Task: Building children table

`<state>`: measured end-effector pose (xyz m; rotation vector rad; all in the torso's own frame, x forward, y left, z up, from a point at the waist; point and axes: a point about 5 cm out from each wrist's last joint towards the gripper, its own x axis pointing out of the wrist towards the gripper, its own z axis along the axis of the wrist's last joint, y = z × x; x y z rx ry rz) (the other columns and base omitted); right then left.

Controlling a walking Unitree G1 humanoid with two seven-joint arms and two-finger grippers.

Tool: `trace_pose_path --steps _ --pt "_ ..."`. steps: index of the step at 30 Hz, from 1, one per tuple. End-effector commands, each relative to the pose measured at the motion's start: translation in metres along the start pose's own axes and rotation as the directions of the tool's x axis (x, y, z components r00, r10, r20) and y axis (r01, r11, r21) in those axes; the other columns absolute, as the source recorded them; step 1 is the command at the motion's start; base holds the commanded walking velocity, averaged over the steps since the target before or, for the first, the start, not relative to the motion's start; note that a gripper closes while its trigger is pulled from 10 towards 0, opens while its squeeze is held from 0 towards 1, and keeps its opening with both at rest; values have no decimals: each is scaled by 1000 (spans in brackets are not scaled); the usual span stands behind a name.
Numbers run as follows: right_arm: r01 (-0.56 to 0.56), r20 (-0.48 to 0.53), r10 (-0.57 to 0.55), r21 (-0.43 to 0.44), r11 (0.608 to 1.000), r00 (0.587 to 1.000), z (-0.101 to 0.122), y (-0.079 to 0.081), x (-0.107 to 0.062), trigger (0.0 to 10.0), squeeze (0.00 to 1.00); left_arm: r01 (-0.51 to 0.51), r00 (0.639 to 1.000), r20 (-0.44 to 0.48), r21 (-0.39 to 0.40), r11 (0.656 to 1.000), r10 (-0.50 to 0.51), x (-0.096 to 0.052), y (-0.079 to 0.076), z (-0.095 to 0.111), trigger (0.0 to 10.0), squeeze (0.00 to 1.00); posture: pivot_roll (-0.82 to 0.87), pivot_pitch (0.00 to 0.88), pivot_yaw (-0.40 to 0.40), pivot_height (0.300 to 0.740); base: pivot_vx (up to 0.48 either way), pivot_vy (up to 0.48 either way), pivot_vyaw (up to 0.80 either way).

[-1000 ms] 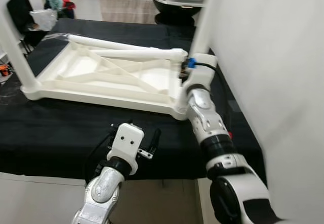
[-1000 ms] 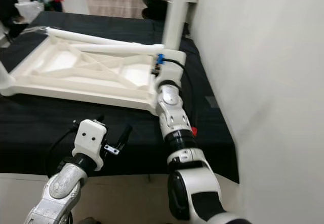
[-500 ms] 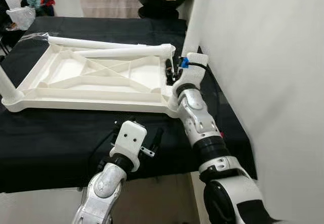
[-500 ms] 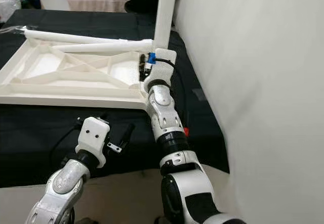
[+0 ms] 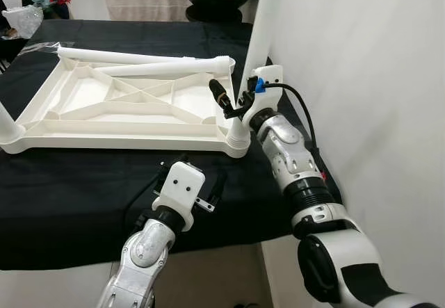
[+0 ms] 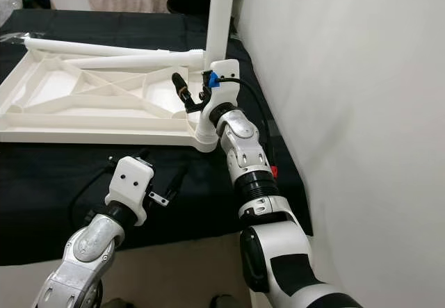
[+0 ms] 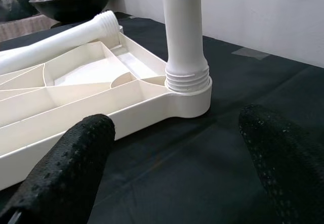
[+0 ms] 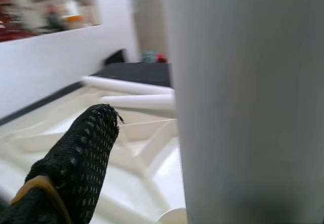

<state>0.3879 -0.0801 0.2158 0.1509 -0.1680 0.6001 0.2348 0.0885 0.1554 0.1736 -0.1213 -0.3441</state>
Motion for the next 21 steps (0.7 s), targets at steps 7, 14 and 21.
trace_pose_path --steps 7,14,21 --pt "-549 -47 556 108 829 830 -1 44 -3 10000 0 8 1000 -14 3 1000 -8 0 -3 -4 10000 0 37 140 -94 740 0 0 0" --pt "-685 9 693 159 710 721 5 57 -1 10000 0 14 1000 -12 6 1000 -14 -1 -3 -4 10000 0 46 137 -92 740 0 0 0" --pt "-795 42 806 203 571 590 0 73 -6 2941 0 14 1000 -13 -3 1000 -14 -2 -3 -5 10000 0 66 113 -92 740 0 0 0"
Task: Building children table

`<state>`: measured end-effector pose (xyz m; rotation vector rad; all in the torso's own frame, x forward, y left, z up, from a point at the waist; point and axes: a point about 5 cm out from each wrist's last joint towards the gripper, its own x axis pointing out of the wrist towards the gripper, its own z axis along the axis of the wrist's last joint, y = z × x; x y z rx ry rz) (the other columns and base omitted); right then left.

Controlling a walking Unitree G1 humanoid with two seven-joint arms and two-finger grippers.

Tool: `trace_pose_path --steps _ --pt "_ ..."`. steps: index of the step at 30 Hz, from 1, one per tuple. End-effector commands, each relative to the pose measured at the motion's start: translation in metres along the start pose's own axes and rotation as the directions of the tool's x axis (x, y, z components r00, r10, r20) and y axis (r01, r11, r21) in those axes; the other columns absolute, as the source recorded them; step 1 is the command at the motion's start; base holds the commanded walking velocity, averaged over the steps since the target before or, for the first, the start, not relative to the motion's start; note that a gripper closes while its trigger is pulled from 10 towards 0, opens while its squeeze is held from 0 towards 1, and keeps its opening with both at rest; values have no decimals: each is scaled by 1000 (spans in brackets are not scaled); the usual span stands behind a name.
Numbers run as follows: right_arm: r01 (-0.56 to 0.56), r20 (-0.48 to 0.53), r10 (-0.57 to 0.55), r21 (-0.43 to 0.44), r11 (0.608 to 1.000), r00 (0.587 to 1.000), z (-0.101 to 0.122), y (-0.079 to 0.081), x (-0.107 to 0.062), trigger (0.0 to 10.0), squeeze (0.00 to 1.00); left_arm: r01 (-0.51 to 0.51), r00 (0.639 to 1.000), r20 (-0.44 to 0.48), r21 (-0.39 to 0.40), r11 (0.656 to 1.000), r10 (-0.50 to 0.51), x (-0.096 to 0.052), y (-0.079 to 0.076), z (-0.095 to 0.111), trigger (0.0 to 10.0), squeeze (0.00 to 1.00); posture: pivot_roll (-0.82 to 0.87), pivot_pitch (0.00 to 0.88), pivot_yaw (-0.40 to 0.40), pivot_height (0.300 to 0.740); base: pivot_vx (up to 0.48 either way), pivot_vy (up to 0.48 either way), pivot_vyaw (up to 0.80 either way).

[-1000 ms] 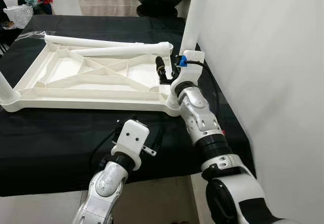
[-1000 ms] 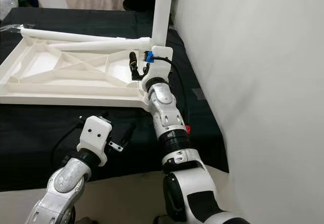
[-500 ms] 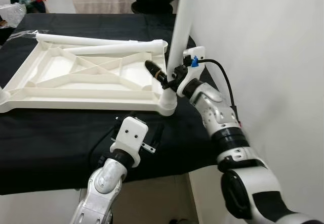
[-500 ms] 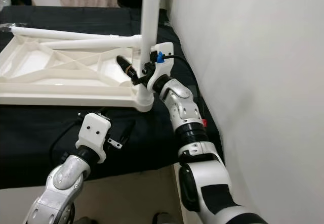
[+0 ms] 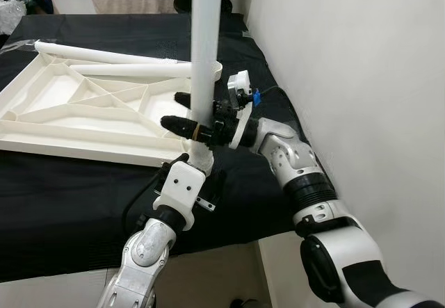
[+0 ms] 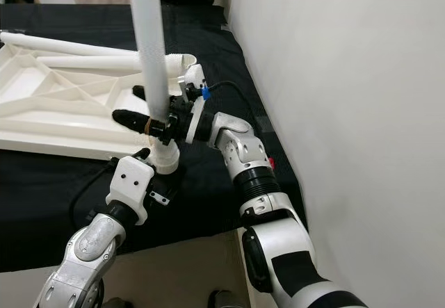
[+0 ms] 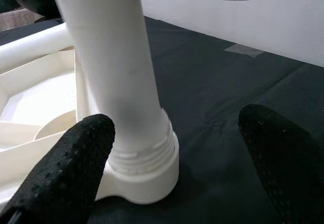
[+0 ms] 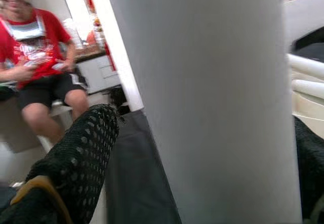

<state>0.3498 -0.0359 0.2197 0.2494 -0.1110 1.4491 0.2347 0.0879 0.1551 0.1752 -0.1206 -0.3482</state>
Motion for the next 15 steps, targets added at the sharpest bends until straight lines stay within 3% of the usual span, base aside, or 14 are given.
trace_pose_path --steps 1,3,4,6,8,12,14,15 --pt "-109 -2 109 15 994 994 -2 10 11 2941 0 10 1000 -12 -4 1000 -10 -2 -3 -4 10000 0 66 113 -92 740 0 0 0" --pt "-118 -9 118 20 993 993 -5 12 12 2941 0 10 1000 -12 -5 1000 -10 -3 -3 -5 10000 0 66 103 -92 740 0 0 0" --pt "-63 -22 62 -9 998 998 -8 9 14 0 0 10 1000 -14 -5 1000 -10 -4 -3 -5 10000 0 66 98 -95 740 0 0 0" --pt "74 -39 -77 -76 994 996 -11 0 16 0 0 12 1000 -14 -4 1000 -12 -6 -5 -6 10000 0 68 84 -98 740 0 0 0" --pt "229 -34 -237 -153 961 971 -10 -11 13 0 0 7 1000 -14 -4 1000 -7 -8 -5 -6 10000 0 66 72 -98 740 0 0 0" --pt "349 -21 -359 -183 919 933 -8 -20 9 0 0 -1 1000 -14 -6 1000 1 -9 -4 -7 10000 0 66 68 -96 740 0 0 0" --pt "503 8 -511 -190 843 859 -4 -29 1 0 0 -5 1000 -14 -1 1000 5 -10 -4 -7 10000 0 65 52 -92 740 0 0 0" --pt "503 8 -511 -190 843 859 -4 -29 1 0 0 -5 1000 -14 -1 1000 5 -10 -4 -7 10000 0 65 52 -92 740 0 0 0"
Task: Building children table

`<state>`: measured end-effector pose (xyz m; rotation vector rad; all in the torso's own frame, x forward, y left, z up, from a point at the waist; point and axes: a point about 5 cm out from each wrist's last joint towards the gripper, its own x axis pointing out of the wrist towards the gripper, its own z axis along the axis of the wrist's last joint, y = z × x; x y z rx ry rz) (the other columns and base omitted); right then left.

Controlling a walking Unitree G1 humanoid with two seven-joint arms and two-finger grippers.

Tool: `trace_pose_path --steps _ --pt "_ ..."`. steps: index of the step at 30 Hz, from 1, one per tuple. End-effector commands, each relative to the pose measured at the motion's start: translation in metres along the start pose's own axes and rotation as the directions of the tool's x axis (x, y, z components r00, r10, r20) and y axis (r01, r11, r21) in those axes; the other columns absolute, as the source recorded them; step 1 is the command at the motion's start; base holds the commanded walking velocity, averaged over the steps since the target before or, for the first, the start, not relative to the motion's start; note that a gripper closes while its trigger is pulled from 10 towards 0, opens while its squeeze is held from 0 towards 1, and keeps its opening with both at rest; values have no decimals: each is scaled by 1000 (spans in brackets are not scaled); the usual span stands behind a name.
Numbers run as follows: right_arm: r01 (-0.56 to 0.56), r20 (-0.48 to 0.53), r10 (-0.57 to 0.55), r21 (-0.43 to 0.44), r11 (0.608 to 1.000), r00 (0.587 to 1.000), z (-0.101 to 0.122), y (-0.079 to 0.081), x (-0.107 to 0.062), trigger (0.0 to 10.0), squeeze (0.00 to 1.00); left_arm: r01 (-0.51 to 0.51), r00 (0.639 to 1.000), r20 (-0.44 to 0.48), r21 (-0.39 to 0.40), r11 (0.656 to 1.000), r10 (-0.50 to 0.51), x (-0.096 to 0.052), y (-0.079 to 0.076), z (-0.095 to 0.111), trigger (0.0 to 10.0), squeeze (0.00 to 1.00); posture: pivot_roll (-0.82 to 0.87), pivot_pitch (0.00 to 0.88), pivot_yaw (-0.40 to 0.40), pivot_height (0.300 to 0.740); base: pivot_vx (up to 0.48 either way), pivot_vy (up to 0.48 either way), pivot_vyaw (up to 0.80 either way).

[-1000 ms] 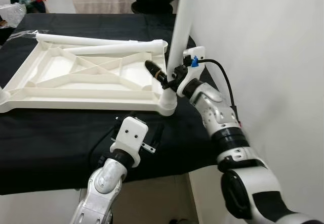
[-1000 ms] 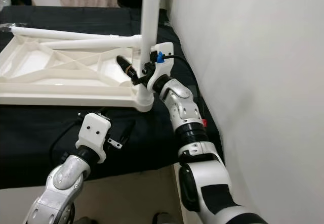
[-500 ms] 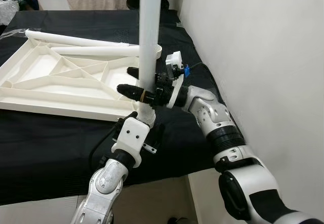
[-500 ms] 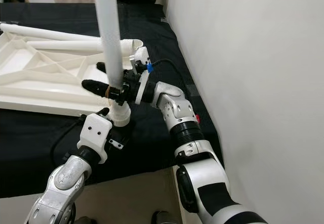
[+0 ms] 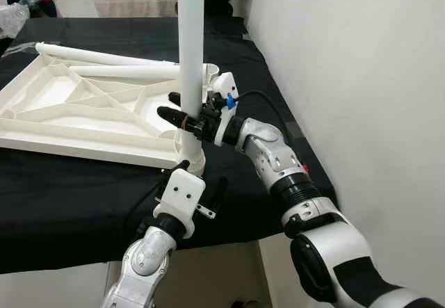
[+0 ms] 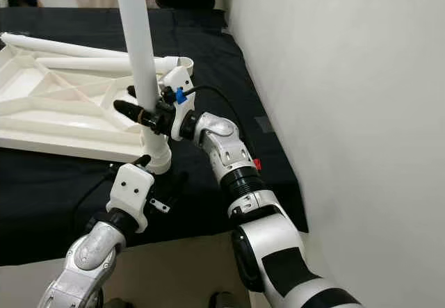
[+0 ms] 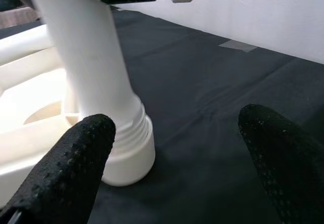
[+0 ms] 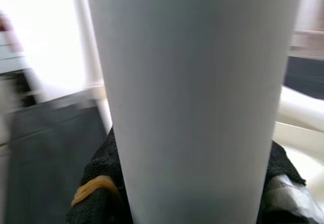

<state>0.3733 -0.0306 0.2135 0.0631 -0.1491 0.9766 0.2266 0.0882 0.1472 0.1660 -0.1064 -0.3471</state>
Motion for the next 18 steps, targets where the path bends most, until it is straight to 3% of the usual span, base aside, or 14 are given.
trace_pose_path --steps 1,3,4,5,6,8,9,11,12,13,14,15,16,18 --pt "75 -6 -75 18 997 997 0 -8 -2 0 0 -4 1000 -2 10 1000 4 -2 0 -1 10000 0 65 52 -92 740 0 0 0" --pt "135 -9 -135 20 991 991 1 -12 -3 0 0 -6 1000 -2 13 1000 6 -2 0 -1 10000 0 65 52 -92 740 0 0 0" --pt "331 -35 -330 16 944 943 -2 -22 -8 0 0 -7 1000 -2 16 1000 7 -2 0 -2 10000 0 64 46 -94 740 0 0 0" --pt "331 -35 -330 16 944 943 -2 -22 -8 0 0 -7 1000 -2 16 1000 7 -2 0 -2 10000 0 64 46 -94 740 0 0 0" --pt "541 -59 -540 15 841 840 -5 -33 -17 0 0 -12 1000 -1 21 1000 12 -3 0 -2 10000 0 62 49 -93 740 0 0 0" --pt "541 -59 -540 15 841 840 -5 -33 -17 0 0 -12 1000 -1 21 1000 12 -3 0 -2 10000 0 62 49 -93 740 0 0 0" --pt "710 -62 -708 7 704 703 -7 -39 -28 0 0 -23 1000 2 25 999 23 -3 1 -1 10000 0 62 49 -95 740 0 0 0" --pt "710 -62 -708 7 704 703 -7 -39 -28 0 0 -23 1000 2 25 999 23 -3 1 -1 10000 0 62 49 -95 740 0 0 0" --pt "824 -47 -823 9 566 566 -8 -42 -37 0 0 -34 999 8 33 999 33 -2 2 -1 10000 0 66 52 -96 740 0 0 0" --pt "874 -40 -873 14 486 486 -10 -40 -40 0 0 -48 999 26 45 998 47 -2 4 3 10000 0 69 52 -94 740 0 0 0" --pt "895 -34 -895 16 445 445 -11 -38 -40 0 0 -58 998 40 53 997 56 -2 5 7 10000 0 72 52 -95 740 0 0 0" --pt "895 -34 -895 16 445 445 -11 -38 -40 0 0 -58 998 40 53 997 56 -2 5 7 10000 0 72 52 -95 740 0 0 0" --pt "902 -35 -901 9 432 432 -13 -37 -39 10000 0 -70 996 58 60 996 66 -3 7 12 10000 0 72 52 -95 740 0 0 0" --pt "906 -38 -905 1 424 423 -14 -36 -38 10000 0 -78 995 69 62 995 74 -3 8 15 10000 0 72 52 -95 740 0 0 0"
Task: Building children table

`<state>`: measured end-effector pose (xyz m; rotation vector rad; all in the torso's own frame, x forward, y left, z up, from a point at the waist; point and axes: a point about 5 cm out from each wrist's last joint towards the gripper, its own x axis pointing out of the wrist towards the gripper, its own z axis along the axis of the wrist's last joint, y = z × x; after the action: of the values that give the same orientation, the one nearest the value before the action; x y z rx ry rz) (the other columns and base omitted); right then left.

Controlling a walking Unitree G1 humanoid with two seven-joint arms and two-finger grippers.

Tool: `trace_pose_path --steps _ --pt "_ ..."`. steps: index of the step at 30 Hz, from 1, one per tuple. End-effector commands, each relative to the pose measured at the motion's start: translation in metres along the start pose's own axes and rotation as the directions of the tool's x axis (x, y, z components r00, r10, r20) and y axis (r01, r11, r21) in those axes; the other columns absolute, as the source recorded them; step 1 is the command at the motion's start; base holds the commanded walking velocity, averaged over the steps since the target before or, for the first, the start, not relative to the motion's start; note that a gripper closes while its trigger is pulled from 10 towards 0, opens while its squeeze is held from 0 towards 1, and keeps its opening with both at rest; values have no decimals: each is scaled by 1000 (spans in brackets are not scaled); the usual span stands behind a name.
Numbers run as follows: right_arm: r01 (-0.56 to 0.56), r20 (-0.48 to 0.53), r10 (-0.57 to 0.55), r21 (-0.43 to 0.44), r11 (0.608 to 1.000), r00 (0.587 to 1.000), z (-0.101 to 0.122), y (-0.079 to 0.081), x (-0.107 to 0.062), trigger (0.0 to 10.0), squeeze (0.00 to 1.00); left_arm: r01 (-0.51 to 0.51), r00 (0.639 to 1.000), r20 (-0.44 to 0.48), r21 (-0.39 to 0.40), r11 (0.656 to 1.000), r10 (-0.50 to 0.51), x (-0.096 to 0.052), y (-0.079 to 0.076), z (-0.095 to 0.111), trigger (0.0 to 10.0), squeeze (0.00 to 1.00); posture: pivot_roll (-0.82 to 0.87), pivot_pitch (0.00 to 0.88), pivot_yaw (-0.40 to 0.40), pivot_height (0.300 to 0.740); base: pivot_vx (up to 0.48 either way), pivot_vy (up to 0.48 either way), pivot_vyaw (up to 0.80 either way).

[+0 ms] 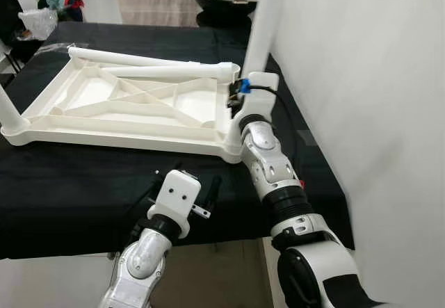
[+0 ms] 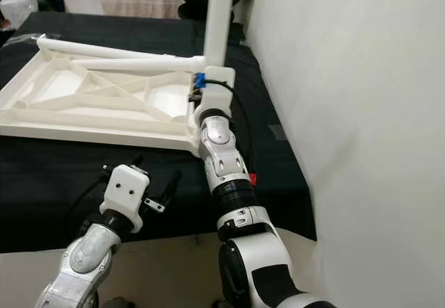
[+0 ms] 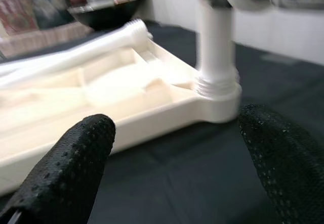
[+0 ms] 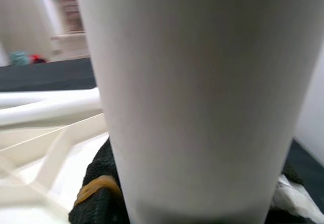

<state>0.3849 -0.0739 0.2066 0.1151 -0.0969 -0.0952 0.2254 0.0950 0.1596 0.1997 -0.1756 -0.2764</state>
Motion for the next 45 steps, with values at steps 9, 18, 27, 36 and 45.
trace_pose_path --steps 9,18,27,36,45 --pt "-63 4 63 23 998 998 -7 -2 -1 10000 1000 -29 999 42 25 999 27 0 6 13 10000 0 75 45 -97 740 0 0 0" --pt "-470 7 473 128 873 881 -6 11 -4 10000 0 -26 997 66 21 999 25 4 5 21 10000 0 75 33 -91 740 0 0 0" --pt "-947 -102 951 105 303 293 -17 -2 -30 10000 0 -19 996 91 20 1000 18 7 5 28 10000 0 86 31 -99 740 0 0 0" --pt "-901 -10 908 118 418 420 -1 19 -12 0 0 24 993 119 7 1000 -24 7 -2 38 10000 0 96 34 -109 740 0 0 0" --pt "-802 14 809 144 580 588 -8 27 -12 0 0 20 993 117 13 1000 -21 7 -1 38 10000 0 90 34 -106 740 0 0 0"
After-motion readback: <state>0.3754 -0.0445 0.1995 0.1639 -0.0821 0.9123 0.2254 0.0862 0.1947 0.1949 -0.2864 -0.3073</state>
